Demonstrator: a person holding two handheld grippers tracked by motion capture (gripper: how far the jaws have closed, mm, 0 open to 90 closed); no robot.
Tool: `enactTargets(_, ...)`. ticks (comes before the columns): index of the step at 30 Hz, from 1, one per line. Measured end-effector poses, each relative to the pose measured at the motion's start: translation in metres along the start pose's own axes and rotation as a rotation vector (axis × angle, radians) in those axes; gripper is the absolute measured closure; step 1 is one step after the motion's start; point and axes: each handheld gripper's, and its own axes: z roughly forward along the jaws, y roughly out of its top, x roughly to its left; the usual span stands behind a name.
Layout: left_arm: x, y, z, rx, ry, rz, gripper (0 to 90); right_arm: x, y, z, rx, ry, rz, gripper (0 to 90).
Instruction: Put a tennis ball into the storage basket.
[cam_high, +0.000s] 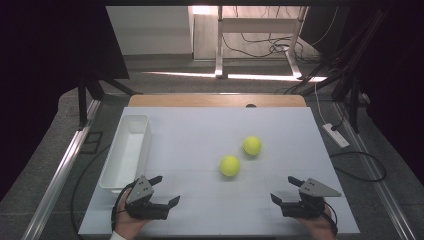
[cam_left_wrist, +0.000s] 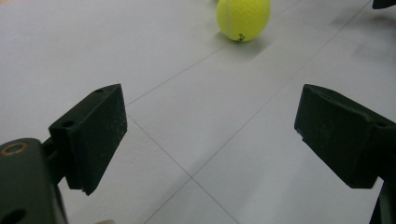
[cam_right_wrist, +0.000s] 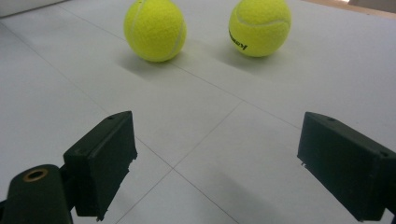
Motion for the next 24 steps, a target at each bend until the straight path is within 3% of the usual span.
enactTargets(12, -0.004, 0.017, -0.002, -0.013, -0.022, -0.031, 10.2, 0.0, 0.0, 0.001, 0.008, 0.01, -0.002, 11.1)
enactTargets(24, -0.01, 0.032, 0.005, 0.002, -0.031, -0.002, 10.4, 0.0, -0.001, 0.002, 0.015, 0.018, -0.008, 11.1)
